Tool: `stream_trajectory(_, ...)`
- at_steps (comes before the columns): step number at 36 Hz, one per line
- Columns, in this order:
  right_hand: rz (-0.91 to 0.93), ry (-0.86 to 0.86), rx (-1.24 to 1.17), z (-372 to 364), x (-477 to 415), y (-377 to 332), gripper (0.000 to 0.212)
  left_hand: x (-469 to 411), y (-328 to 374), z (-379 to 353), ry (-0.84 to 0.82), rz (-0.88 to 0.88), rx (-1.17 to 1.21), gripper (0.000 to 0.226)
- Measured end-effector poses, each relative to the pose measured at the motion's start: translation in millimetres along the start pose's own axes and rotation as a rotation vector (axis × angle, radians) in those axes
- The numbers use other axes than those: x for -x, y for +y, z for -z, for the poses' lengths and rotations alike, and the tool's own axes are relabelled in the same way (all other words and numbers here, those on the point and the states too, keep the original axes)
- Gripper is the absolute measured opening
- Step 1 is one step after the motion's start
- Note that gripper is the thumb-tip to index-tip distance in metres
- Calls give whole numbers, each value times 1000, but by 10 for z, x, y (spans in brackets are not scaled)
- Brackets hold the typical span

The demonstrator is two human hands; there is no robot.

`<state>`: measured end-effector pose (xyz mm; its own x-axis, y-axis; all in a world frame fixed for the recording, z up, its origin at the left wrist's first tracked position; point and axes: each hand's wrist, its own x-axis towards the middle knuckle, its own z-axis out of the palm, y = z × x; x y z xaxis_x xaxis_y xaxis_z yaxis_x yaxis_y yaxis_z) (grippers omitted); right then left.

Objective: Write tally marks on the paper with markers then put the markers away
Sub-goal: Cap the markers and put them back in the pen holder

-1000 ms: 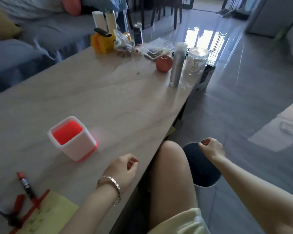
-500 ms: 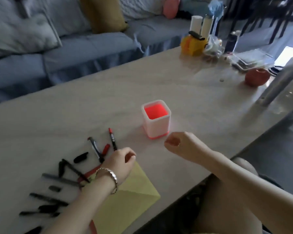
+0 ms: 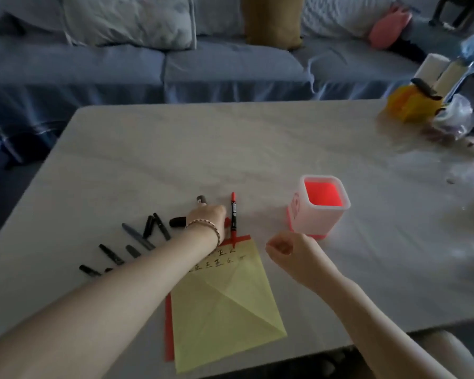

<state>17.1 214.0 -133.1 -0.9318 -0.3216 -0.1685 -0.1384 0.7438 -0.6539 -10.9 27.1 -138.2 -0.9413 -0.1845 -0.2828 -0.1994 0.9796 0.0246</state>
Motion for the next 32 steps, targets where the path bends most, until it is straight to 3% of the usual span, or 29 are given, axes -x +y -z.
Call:
stream_trajectory(5,2,-26,-10,-34,-31,95,6,98,-7,7,73,-3,127,3)
stream_trajectory(8,14,-24,-6,-66,-83,55,8,314,-93,69,204,-26,359,21)
stream_trajectory(13,21,9,4,-169,-344,-152,7,772,-459,85,321,-19,655,17)
stream_trajectory(19,-111,66,93,-371,-802,-475,35,1125,-959,59,442,124,856,8)
stream_trajectory(25,-210,34,237,-574,-1035,-572,24,1264,-1041,20,461,145,1025,10)
stream_trajectory(27,-214,24,129,-570,-997,-566,19,1268,-999,9,445,125,1069,10)
stream_trajectory(32,-128,62,-455,-316,-598,-685,23,1252,-803,-24,395,12,1122,5)
